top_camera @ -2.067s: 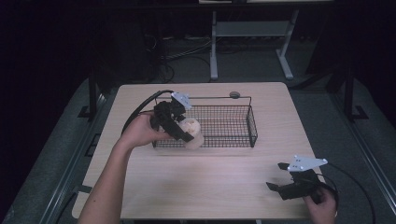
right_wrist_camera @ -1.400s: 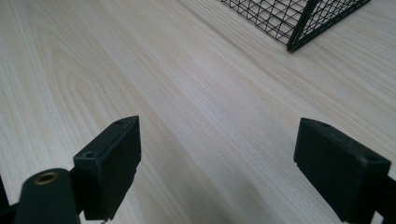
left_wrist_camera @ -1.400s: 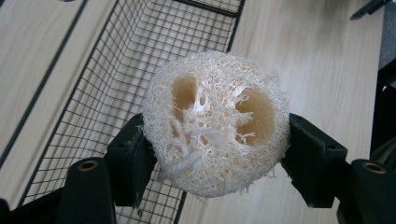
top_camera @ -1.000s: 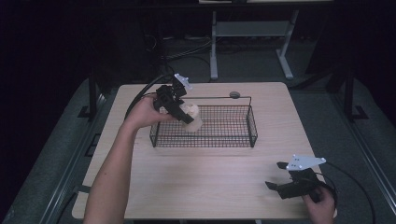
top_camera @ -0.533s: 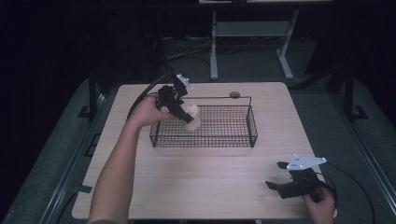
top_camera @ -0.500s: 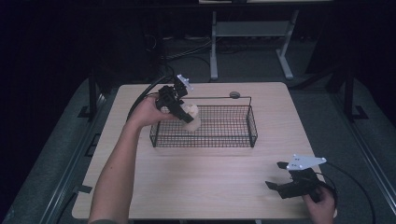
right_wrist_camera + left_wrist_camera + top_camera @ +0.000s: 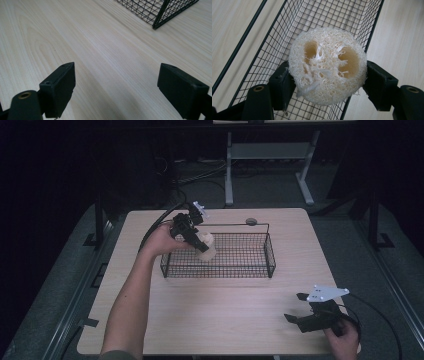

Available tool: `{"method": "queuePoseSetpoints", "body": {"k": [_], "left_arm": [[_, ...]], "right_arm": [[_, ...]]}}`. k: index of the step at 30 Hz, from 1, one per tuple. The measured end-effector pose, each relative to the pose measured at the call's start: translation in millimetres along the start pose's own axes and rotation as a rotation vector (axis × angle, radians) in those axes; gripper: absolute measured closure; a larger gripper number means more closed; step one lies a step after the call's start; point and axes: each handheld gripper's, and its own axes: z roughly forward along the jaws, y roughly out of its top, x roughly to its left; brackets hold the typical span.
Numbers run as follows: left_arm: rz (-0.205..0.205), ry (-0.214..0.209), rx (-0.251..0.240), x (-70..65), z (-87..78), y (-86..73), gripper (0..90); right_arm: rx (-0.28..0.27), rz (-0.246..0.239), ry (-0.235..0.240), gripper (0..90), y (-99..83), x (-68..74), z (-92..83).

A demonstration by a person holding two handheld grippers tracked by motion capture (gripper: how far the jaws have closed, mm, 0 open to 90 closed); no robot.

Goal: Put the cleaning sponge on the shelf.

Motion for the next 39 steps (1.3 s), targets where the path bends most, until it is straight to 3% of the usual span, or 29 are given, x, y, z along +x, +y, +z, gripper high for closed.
{"method": "queuePoseSetpoints", "body": {"k": [5, 12, 17, 31, 39], "left_arm": [[-0.019, 0.002, -0.014, 3.4, 3.2, -3.7, 30.4], [-0.032, 0.004, 0.004, 7.3, 12.4, -10.1, 30.3], [-0.032, 0.0, 0.047, 9.0, 23.3, -10.8, 30.3], [-0.024, -0.004, 0.072, 9.4, 36.3, -9.6, 30.2], [-0.054, -0.002, 0.076, 14.2, 44.1, -18.2, 30.2]], "right_arm": [[0.008, -0.006, 0.003, 14.3, 0.6, 0.5, 1.5], [0.007, -0.014, 0.001, 14.3, 0.7, -0.7, 2.6], [0.013, -0.023, 0.003, 14.3, 2.0, 0.2, 3.9], [0.01, -0.018, 0.007, 14.3, 2.5, 0.2, 4.6], [0.014, -0.03, 0.005, 14.3, 3.7, 3.8, 5.5]]}}
